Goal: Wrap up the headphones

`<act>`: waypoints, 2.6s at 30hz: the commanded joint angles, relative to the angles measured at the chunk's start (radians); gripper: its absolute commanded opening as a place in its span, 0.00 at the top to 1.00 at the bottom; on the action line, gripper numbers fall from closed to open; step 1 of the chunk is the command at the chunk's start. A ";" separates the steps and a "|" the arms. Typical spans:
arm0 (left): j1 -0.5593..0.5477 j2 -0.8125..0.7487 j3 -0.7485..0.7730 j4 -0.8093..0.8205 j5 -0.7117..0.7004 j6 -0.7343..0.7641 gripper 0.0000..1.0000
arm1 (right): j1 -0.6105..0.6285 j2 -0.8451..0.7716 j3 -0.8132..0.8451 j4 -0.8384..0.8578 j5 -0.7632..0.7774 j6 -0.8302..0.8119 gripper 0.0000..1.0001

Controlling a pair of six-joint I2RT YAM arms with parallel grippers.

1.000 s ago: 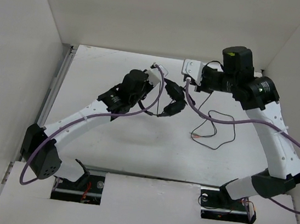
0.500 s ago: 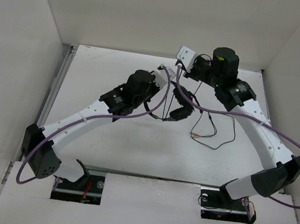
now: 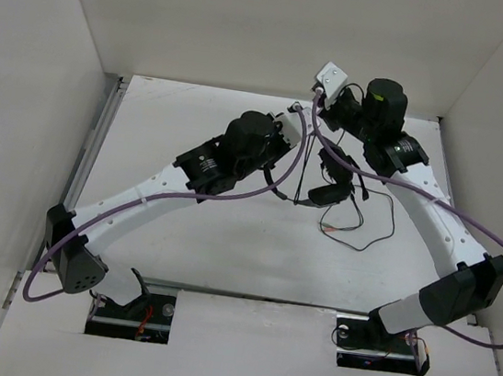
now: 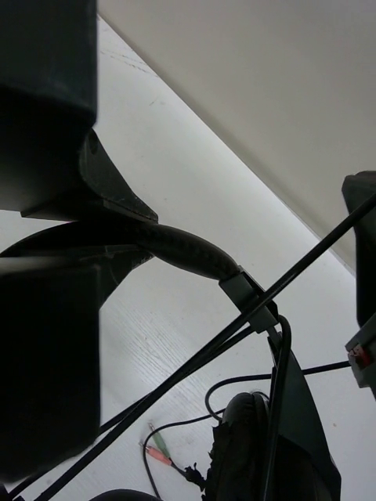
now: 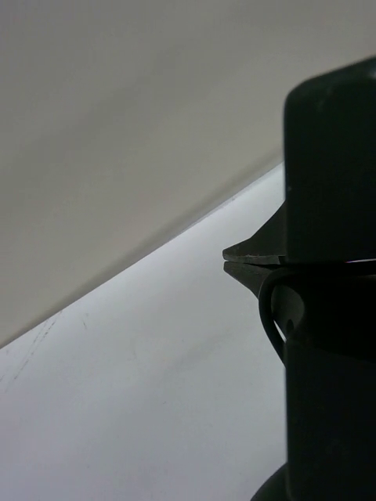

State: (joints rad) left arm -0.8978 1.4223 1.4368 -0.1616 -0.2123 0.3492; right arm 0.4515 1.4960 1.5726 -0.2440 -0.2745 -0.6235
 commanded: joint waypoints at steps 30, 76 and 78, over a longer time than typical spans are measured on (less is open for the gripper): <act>0.026 0.032 0.506 -0.134 0.215 -0.122 1.00 | -0.262 0.020 -0.307 0.647 -0.801 1.082 0.75; 0.348 0.046 0.183 0.602 -0.368 0.284 1.00 | 0.209 -0.074 0.013 -0.294 -0.427 0.295 1.00; 0.342 0.050 0.166 0.596 -0.372 0.284 1.00 | 0.223 -0.072 0.067 -0.345 -0.398 0.259 1.00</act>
State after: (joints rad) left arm -0.5457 1.5246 1.6028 0.2745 -0.5526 0.6147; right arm 0.6548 1.4551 1.5478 -0.4007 -0.7792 -0.2047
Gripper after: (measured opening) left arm 0.105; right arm 0.010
